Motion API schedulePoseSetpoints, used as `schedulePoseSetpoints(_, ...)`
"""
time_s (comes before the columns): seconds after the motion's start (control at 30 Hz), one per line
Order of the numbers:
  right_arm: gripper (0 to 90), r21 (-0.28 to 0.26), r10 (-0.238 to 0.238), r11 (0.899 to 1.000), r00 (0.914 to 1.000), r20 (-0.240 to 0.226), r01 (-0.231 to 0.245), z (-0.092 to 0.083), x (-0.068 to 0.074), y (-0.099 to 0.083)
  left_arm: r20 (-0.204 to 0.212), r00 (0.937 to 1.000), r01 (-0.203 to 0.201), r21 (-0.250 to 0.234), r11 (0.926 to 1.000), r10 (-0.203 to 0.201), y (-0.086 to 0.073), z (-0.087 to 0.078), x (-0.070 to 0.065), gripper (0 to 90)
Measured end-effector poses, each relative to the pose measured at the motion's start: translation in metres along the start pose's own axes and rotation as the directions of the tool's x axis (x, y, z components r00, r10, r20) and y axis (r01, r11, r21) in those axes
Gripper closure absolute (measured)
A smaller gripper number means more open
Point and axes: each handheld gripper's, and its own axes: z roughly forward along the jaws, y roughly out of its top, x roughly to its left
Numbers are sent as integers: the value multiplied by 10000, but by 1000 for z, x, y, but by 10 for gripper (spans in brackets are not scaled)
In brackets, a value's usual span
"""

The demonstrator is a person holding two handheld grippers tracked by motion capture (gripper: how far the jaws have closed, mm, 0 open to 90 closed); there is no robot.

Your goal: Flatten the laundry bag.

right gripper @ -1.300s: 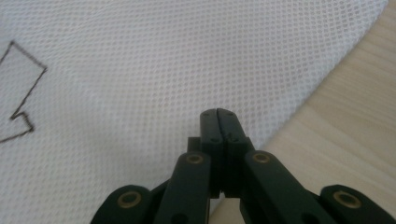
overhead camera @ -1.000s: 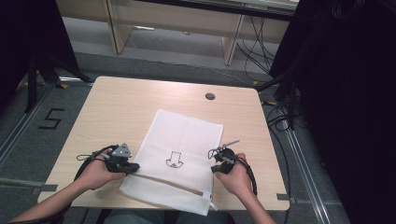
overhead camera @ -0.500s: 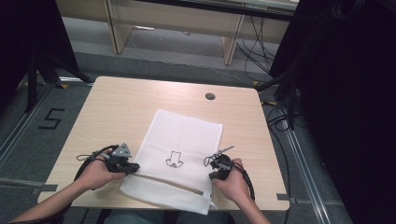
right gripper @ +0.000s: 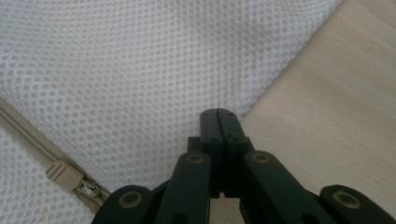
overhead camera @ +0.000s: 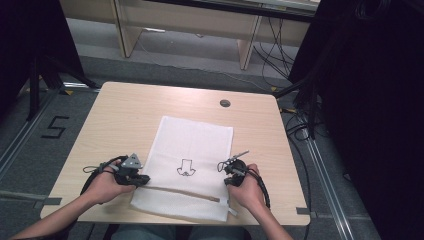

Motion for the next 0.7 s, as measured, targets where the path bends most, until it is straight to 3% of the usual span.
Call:
schedulePoseSetpoints(0.2,900,-136,-20,9999,9999,143,22,4,-5,8,-40,10000,87,-74,9999,-87,0,1,0,856)
schedulePoseSetpoints(0.23,900,-184,10,9998,9998,176,-7,5,-6,11,117,9996,263,-34,9996,-263,0,1,0,855)
schedulePoseSetpoints(0.37,900,-201,203,9996,9995,233,-198,7,-9,16,72,9995,296,-105,9995,-296,1,2,1,855)
schedulePoseSetpoints(0.4,900,-337,144,9993,9995,273,-135,8,-10,17,109,9988,476,-114,9988,-475,1,3,1,854)
schedulePoseSetpoints(0.6,900,-429,128,9990,9991,416,-110,11,-13,22,-68,9994,344,-121,9993,-345,3,4,3,854)
schedulePoseSetpoints(0.63,900,-378,344,9987,9986,396,-329,11,-13,23,-72,9995,313,-74,9995,-314,3,4,3,854)
schedulePoseSetpoints(0.7,900,-509,203,9985,9987,464,-179,12,-15,24,-24,9994,332,-92,9994,-332,5,5,3,854)
